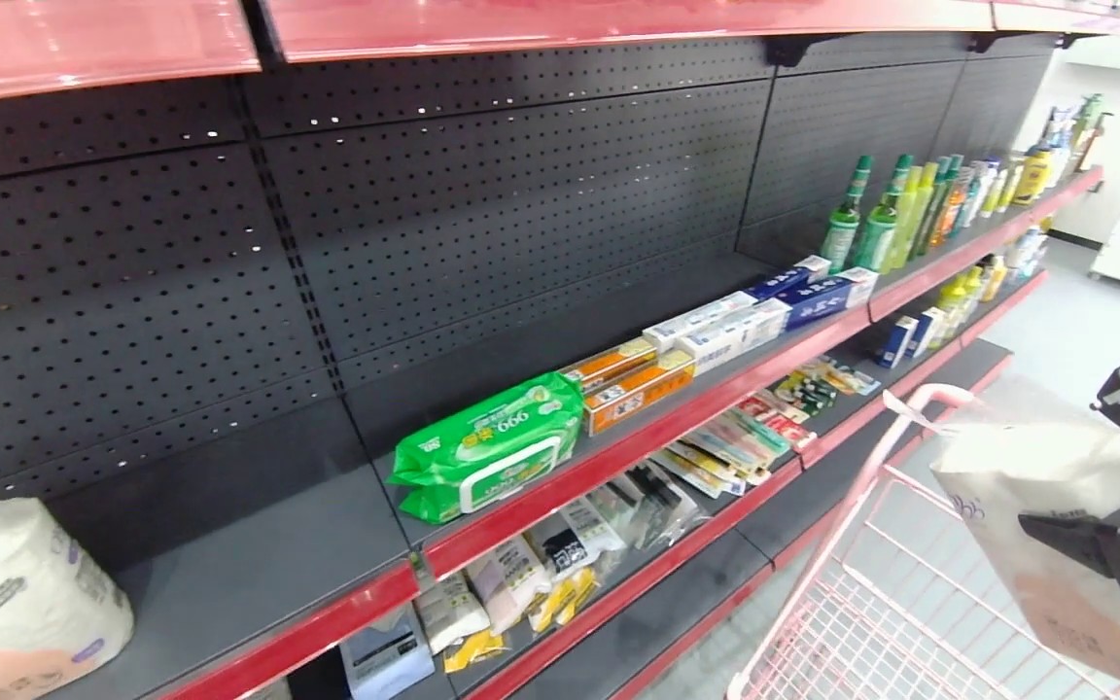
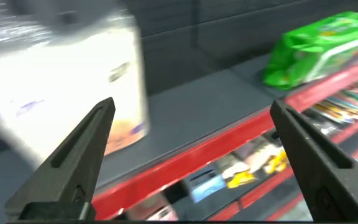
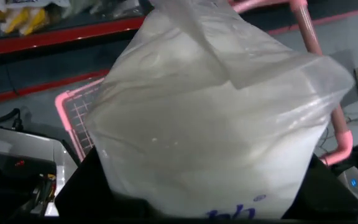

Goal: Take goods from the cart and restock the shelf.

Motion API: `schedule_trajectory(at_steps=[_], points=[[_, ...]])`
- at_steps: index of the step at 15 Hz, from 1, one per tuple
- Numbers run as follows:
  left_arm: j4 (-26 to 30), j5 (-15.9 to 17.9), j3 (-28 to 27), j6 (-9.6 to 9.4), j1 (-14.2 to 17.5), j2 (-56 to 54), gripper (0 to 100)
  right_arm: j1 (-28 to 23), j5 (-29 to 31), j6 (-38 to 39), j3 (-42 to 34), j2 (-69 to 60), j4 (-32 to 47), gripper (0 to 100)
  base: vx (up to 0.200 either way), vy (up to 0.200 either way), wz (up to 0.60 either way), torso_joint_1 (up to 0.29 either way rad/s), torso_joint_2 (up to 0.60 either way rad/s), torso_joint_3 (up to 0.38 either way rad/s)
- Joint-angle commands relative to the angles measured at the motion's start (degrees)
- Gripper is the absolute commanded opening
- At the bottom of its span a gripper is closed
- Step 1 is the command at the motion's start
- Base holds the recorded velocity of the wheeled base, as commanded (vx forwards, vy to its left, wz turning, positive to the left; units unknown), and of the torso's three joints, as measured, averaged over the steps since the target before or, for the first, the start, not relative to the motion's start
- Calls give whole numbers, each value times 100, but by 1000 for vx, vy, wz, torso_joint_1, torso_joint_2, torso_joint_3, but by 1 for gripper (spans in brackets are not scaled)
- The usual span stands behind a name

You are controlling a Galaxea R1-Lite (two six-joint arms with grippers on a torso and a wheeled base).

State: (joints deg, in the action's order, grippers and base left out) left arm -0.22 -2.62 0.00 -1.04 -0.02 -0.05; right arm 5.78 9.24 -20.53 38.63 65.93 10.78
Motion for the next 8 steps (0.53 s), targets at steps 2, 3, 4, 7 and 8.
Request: schedule_trajectory(at_steps=[2,3,4,7,8], points=[[-4,-2,0,-2,2,5,100,2,-10,-4,39,-10,-32,0,0,0,600,-2,2,0],[-4,-2,0,-2,2,5,100,2,-10,-4,39,-27,-23,0,0,0,600,7,-2,2],[-4,-2,0,-2,2,5,100,2,-10,-4,39,-45,-32,0,0,0,600,7,-2,7],[-4,-2,0,-2,2,5,100,2,-10,5,39,-62,-32,0,0,0,600,1,4,2],[-4,-2,0,-2,2,5,100,2,-10,5,39,-106,-32,0,0,0,600,2,2,2]])
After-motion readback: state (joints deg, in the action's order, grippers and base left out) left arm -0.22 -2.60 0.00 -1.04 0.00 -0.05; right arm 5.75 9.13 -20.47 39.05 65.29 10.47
